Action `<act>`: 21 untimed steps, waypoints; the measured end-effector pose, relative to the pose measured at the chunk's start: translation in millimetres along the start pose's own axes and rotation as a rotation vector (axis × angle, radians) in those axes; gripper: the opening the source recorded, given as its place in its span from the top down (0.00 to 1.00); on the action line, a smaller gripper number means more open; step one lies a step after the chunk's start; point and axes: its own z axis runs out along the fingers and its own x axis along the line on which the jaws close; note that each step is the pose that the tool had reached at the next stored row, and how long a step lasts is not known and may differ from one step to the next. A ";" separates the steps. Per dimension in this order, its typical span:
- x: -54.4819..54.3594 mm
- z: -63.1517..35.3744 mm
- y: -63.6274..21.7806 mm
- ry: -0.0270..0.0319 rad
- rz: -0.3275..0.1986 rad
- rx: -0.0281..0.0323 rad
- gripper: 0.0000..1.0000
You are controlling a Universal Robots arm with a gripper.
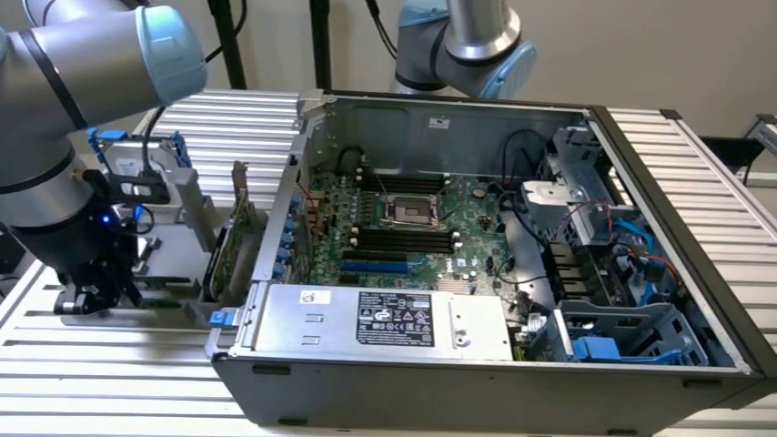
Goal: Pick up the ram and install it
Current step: 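Pick up the ram and move it above insertion slot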
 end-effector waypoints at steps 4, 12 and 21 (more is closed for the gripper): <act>-0.4 -17.3 0.4 0.0000 0.000 0.0000 0.87; -1.2 -53.7 0.7 0.0000 0.000 0.0000 0.87; -2.0 -95.1 -10.8 -0.0002 -0.002 -0.0002 0.87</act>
